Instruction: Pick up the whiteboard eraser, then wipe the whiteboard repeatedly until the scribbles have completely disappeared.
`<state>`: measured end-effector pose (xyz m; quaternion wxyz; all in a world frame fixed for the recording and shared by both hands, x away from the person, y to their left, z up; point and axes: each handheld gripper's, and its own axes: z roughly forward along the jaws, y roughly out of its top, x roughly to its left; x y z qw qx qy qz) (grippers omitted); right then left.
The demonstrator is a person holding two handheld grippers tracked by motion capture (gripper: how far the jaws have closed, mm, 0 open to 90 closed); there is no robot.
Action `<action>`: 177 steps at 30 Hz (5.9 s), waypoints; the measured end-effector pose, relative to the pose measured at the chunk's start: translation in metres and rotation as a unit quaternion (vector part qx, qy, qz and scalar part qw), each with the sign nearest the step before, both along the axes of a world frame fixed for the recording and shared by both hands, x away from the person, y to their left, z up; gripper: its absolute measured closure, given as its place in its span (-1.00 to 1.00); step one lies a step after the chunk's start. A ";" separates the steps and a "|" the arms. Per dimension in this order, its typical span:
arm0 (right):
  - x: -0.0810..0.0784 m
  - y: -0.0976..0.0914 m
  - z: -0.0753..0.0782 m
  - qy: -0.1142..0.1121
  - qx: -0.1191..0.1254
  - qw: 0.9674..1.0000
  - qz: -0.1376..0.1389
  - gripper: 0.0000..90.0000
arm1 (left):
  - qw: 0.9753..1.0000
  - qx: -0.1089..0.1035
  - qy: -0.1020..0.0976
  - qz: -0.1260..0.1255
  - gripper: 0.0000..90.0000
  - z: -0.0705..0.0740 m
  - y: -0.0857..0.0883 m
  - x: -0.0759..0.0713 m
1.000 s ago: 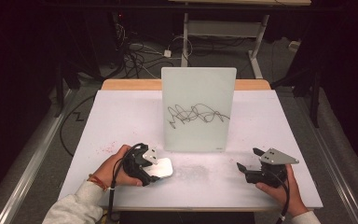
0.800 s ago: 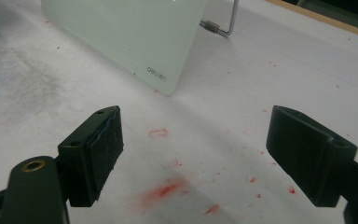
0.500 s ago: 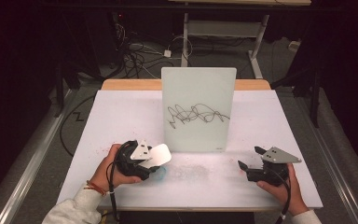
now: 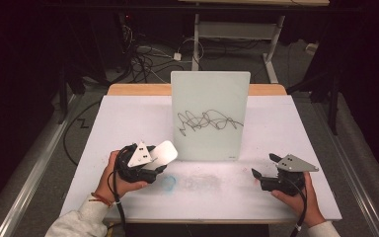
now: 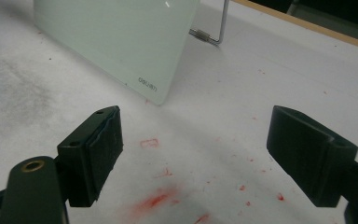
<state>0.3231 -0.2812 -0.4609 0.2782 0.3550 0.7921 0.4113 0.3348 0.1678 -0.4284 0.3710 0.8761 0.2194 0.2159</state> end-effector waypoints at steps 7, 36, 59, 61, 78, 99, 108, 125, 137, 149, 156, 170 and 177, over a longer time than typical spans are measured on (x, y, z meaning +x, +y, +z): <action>0.000 0.000 0.001 -0.005 0.003 1.000 -0.002 -0.57 | 1.000 -0.003 -0.007 0.006 -0.35 0.003 0.002 -0.002; 0.000 0.002 0.001 -0.009 -0.001 1.000 -0.004 -0.58 | 0.988 -0.033 -0.141 0.060 -0.35 0.023 -0.028 0.014; -0.003 0.007 -0.001 -0.031 -0.016 0.999 -0.010 -0.53 | 0.969 0.048 -0.226 0.089 -0.35 -0.015 -0.067 0.028; -0.003 0.007 -0.001 -0.031 -0.015 0.999 -0.011 -0.53 | 0.969 0.058 -0.226 0.087 -0.35 -0.020 -0.068 0.026; -0.001 0.000 0.003 -0.041 -0.017 0.998 -0.040 -0.52 | 0.959 0.097 -0.225 0.141 -0.35 -0.007 -0.071 0.032; -0.001 0.000 0.002 -0.036 -0.016 0.999 -0.034 -0.52 | 0.957 0.118 -0.232 0.129 -0.35 -0.017 -0.106 0.026; -0.001 -0.002 0.001 -0.031 -0.011 0.999 -0.036 -0.52 | 0.951 0.087 -0.253 0.152 -0.35 0.013 -0.106 0.040; -0.002 -0.001 0.002 -0.031 -0.012 0.999 -0.031 -0.53 | 0.958 0.136 -0.232 0.101 -0.35 -0.033 -0.117 0.020; -0.001 -0.002 0.001 -0.027 -0.006 0.999 -0.032 -0.53 | 0.958 0.057 -0.232 0.161 -0.35 0.012 -0.103 0.039; -0.001 -0.003 0.001 -0.026 -0.002 0.999 -0.031 -0.53 | 0.952 0.066 -0.250 0.161 -0.35 0.001 -0.140 0.034; 0.000 -0.003 0.000 -0.024 -0.005 0.999 -0.026 -0.52 | 0.961 0.072 -0.235 0.128 -0.35 -0.003 -0.145 0.032; -0.001 -0.003 0.002 -0.026 -0.003 0.999 -0.028 -0.52 | 0.957 0.092 -0.223 0.159 -0.35 -0.017 -0.084 0.029; -0.002 -0.001 0.001 -0.025 -0.007 0.999 -0.024 -0.52 | 0.956 0.120 -0.223 0.146 -0.35 -0.036 -0.093 0.021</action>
